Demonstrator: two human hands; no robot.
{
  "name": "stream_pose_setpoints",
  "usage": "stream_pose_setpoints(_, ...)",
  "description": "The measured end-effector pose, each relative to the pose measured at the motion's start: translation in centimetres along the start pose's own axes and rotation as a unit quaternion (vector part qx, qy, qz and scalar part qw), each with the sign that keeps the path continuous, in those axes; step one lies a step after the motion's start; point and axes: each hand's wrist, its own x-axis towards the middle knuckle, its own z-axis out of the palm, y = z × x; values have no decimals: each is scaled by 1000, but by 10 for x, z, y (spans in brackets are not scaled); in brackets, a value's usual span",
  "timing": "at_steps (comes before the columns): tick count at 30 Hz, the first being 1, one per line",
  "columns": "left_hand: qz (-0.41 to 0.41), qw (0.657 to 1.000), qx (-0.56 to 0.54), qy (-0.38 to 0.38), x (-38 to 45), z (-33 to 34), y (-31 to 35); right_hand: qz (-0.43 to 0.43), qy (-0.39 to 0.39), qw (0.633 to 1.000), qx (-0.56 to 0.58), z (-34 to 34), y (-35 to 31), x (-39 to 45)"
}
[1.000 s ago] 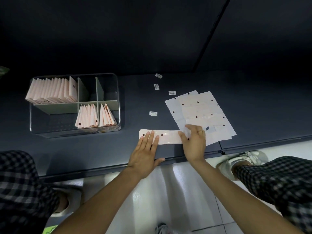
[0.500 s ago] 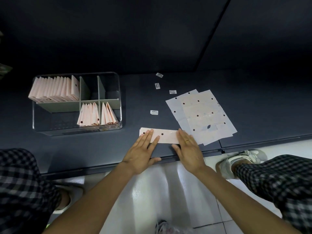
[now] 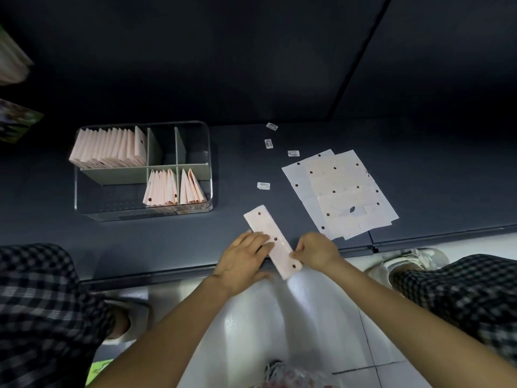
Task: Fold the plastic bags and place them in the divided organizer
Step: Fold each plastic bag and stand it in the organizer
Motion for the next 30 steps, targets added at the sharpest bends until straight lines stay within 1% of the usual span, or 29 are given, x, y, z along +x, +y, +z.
stream_pose_setpoints(3, 13, 1000, -5, 2, -10, 5, 4, -24, -74, 993, 86, 13, -2, -16)
stream_pose_setpoints(5, 15, 1000, 3, 10, -14, 7, 2, -51, -81, 989, 117, 17, -1, -22)
stream_pose_setpoints(6, 15, 1000, 5, 22, -15, 8, 1, -63, -56, 990, 113, 17, 1, -23)
stream_pose_setpoints(8, 12, 998, -8, 58, -14, 6, -2, -92, 55, 992, 67, 16, 8, -20)
stream_pose_setpoints(9, 7, 997, -22, 76, -14, 6, -2, -122, 107, 986, 46, 15, 13, -19)
stream_pose_setpoints(10, -1, 995, -37, 92, -13, 5, -2, -163, 136, 977, 35, 15, 17, -17)
stream_pose_setpoints(11, -13, 993, -54, 105, -13, 4, -1, -214, 139, 966, 33, 15, 21, -14)
stream_pose_setpoints(13, -44, 987, -94, 123, -14, 2, 1, -287, 100, 952, 29, 18, 24, -12)
stream_pose_setpoints(15, -65, 981, -128, 130, -14, 0, 3, -320, 83, 943, 23, 25, 20, -9)
stream_pose_setpoints(17, -78, 976, -150, 133, -15, -1, 4, -331, 112, 936, 37, 32, 14, -6)
stream_pose_setpoints(19, -86, 974, -161, 133, -16, -1, 4, -330, 145, 929, 88, 34, 9, -4)
stream_pose_setpoints(20, -90, 974, -162, 134, -16, 0, 3, -324, 145, 927, 122, 34, 7, -3)
stream_pose_setpoints(22, -103, 972, -165, 136, -15, 1, 4, -291, 125, 929, 192, 33, 3, -2)
stream_pose_setpoints(24, -140, 967, -163, 140, -12, 2, 5, -244, 108, 934, 238, 31, -2, 1)
stream_pose_setpoints(26, -204, 953, -174, 142, -9, 6, 6, -185, 116, 939, 266, 29, -9, 4)
stream_pose_setpoints(28, -290, 924, -217, 124, -5, 10, 5, -136, 121, 937, 298, 28, -15, 8)
stream_pose_setpoints(30, -365, 892, -245, 104, -2, 14, 6, -102, 116, 942, 297, 26, -21, 14)
